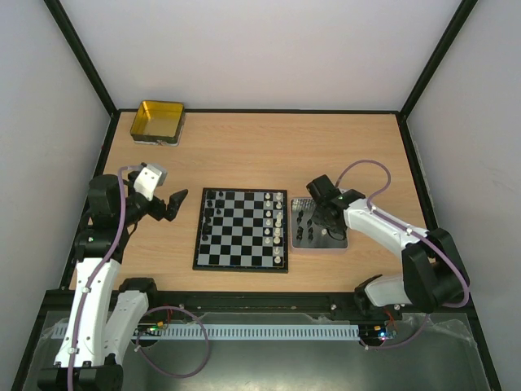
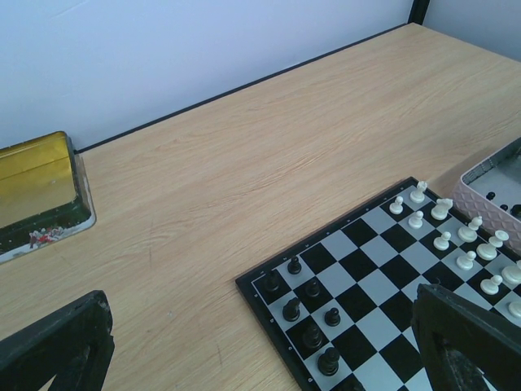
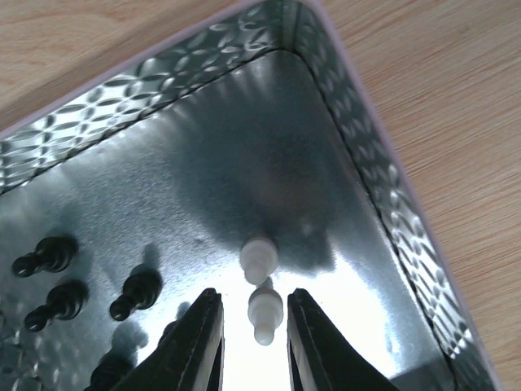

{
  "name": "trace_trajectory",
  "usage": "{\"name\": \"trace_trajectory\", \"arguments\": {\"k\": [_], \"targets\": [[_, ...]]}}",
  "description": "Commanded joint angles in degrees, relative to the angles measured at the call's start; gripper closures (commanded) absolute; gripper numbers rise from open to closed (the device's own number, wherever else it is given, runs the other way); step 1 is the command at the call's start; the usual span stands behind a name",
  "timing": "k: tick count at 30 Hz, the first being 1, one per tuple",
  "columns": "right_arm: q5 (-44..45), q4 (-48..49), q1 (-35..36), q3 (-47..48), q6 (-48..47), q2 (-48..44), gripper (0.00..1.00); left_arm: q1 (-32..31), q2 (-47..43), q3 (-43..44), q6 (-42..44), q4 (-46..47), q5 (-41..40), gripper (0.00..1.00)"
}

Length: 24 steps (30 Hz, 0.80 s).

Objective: Set up the chess pieces on the board
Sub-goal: Pick up the chess piece from the storage box.

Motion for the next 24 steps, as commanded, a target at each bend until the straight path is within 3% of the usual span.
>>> {"name": "trace_trajectory", "arguments": {"k": [1,16,24], "targets": [[-0.6,1.45,-2.23,-1.53,-0.74,0.18,0.78,0.4,-0.1,-0.27,0.52,-0.43,1.21,0.01],[-4.11,5.95,-3.19,-3.58,-2.78,4.13,0.79,0.41,0.31,-0.14,0.84,-0.61,1.54,0.01],[-3.55,6.01,-4.96,-4.42,-3.42,3.62,0.89,0.4,0.01,-0.13,0.72,-0.66,1.18,0.01]]}}
